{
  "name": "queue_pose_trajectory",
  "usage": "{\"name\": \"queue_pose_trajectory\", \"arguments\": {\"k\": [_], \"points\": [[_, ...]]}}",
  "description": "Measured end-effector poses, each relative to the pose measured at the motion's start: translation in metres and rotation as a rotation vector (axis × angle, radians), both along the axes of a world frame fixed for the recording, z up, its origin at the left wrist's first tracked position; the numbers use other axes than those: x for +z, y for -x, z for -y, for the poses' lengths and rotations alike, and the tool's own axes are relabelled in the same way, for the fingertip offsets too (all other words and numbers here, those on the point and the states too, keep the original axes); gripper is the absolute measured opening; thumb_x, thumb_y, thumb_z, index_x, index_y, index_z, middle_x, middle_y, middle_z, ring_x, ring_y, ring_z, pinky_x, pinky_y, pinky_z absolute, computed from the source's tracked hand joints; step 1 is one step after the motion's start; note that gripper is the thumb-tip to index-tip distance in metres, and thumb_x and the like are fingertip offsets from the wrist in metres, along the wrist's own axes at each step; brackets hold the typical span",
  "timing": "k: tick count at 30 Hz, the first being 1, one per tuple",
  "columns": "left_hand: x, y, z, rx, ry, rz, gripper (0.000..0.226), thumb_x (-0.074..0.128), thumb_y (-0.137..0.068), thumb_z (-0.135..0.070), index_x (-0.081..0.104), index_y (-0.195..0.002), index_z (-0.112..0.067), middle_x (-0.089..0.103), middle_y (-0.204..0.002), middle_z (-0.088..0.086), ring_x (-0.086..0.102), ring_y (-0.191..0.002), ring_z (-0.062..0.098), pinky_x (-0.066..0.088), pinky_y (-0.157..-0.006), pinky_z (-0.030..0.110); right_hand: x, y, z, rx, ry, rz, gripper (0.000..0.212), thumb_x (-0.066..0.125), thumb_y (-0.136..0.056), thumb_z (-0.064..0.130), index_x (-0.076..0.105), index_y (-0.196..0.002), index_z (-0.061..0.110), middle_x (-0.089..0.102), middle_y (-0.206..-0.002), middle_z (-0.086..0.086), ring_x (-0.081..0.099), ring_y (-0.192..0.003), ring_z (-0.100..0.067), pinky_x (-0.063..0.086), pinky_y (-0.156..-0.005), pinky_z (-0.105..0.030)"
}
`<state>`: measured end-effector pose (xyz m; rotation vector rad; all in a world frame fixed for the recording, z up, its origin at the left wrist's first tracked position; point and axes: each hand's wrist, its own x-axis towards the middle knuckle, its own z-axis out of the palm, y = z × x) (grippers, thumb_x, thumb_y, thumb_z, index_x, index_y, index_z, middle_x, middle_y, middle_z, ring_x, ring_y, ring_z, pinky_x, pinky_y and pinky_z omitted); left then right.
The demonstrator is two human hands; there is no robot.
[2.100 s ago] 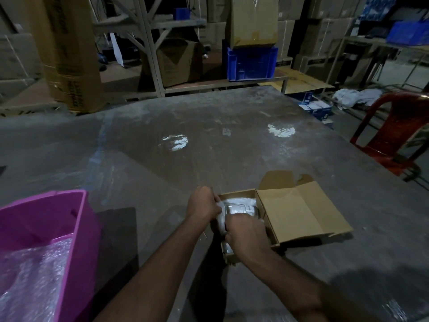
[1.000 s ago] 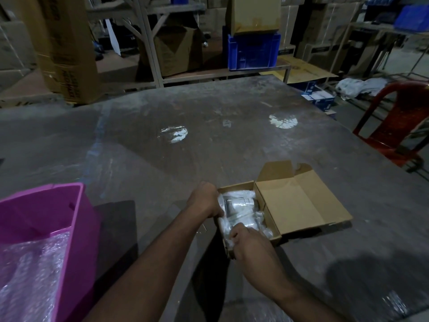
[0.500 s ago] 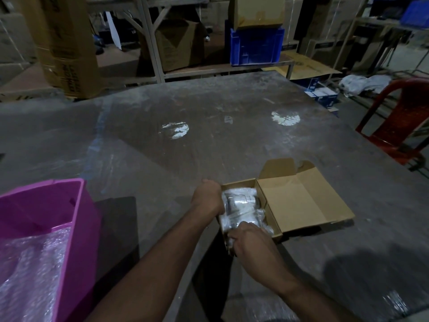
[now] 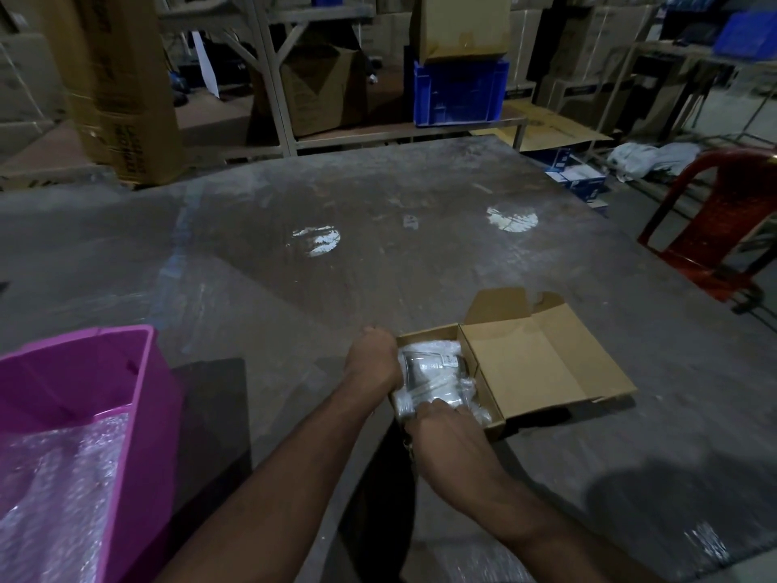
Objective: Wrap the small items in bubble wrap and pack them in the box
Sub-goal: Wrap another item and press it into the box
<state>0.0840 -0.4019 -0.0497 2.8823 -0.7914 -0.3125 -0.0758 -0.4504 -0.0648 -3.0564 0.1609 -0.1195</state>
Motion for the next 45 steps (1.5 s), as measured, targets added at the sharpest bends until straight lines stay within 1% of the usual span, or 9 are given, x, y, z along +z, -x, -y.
{"name": "queue_pose_trajectory", "arguments": {"k": [4,8,12,16,25,31,36,40,45], "points": [[0.000,0.002,0.000,0.001,0.022,-0.020,0.055,0.081,-0.073,-0.022,0.064,-0.124,-0.009,0.055,-0.131,0.011,0.054,-0.122,0.025,0.052,-0.094,0.033,0.001,0.012,0.009,0.000,-0.240,0.012,0.017,0.057,-0.088,0.006,0.071,-0.093,0.014,0.068,-0.090,-0.007,0.063,-0.085,-0.026,0.048,-0.076,-0.038],[0.000,0.003,-0.002,0.008,0.033,-0.034,0.065,0.086,-0.071,-0.025,0.061,-0.130,-0.010,0.053,-0.134,0.009,0.051,-0.125,0.022,0.051,-0.096,0.034,0.001,0.018,0.017,-0.251,-0.483,0.246,0.015,0.063,-0.085,0.011,0.066,-0.092,0.023,0.065,-0.089,0.005,0.061,-0.081,-0.016,0.050,-0.071,-0.034],[0.000,0.004,-0.002,0.006,0.047,-0.015,0.067,0.086,-0.072,-0.025,0.060,-0.132,-0.011,0.052,-0.135,0.007,0.048,-0.127,0.020,0.049,-0.097,0.032,0.005,0.017,0.036,-0.441,-0.390,0.330,0.025,0.075,-0.083,0.019,0.064,-0.105,0.019,0.062,-0.096,0.001,0.056,-0.091,-0.022,0.047,-0.079,-0.038],[0.000,0.007,-0.004,0.061,0.075,-0.058,0.065,0.084,-0.072,-0.022,0.056,-0.130,-0.011,0.055,-0.133,0.007,0.055,-0.123,0.022,0.050,-0.094,0.033,0.008,0.013,0.037,-0.462,-0.339,0.270,0.025,0.073,-0.086,0.023,0.063,-0.109,0.018,0.068,-0.089,-0.004,0.060,-0.088,-0.027,0.042,-0.073,-0.035],[0.007,0.014,-0.006,0.066,0.112,-0.060,0.053,0.076,-0.079,-0.009,0.049,-0.124,-0.010,0.061,-0.127,0.010,0.062,-0.116,0.029,0.050,-0.088,0.034,0.011,0.001,0.051,-0.447,-0.367,0.149,0.041,0.068,-0.092,0.021,0.060,-0.132,0.023,0.072,-0.111,-0.003,0.063,-0.105,-0.023,0.046,-0.086,-0.032],[0.010,0.017,-0.007,0.052,0.106,-0.056,0.051,0.075,-0.080,-0.006,0.048,-0.123,-0.011,0.061,-0.126,0.011,0.063,-0.114,0.031,0.051,-0.087,0.036,0.005,0.002,0.055,-0.394,-0.315,0.158,0.037,0.062,-0.094,0.011,0.068,-0.128,0.023,0.073,-0.112,-0.003,0.058,-0.104,-0.022,0.046,-0.085,-0.032],[0.010,0.017,-0.008,0.046,0.118,-0.060,0.051,0.075,-0.080,-0.008,0.048,-0.123,-0.010,0.061,-0.125,0.011,0.063,-0.114,0.030,0.051,-0.089,0.036,0.014,0.004,0.057,-0.368,-0.268,0.118,0.032,0.065,-0.093,0.025,0.067,-0.125,0.028,0.070,-0.111,0.000,0.056,-0.104,-0.019,0.047,-0.085,-0.033],[0.008,0.015,-0.009,0.040,0.131,-0.081,0.056,0.078,-0.077,-0.013,0.049,-0.126,-0.011,0.060,-0.128,0.010,0.062,-0.116,0.028,0.050,-0.091,0.034,0.026,0.004,0.049,-0.319,-0.127,0.221,0.023,0.079,-0.080,0.024,0.075,-0.103,0.025,0.062,-0.096,0.001,0.055,-0.094,-0.021,0.049,-0.073,-0.033],[0.008,0.015,-0.011,0.057,0.170,-0.100,0.051,0.074,-0.082,-0.014,0.049,-0.126,-0.009,0.060,-0.130,0.012,0.061,-0.119,0.031,0.048,-0.092,0.035,0.023,-0.001,0.009,-0.119,-0.301,-0.042,0.021,0.051,-0.093,0.019,0.072,-0.092,0.022,0.067,-0.098,-0.001,0.057,-0.100,-0.020,0.037,-0.071,-0.032]]}}
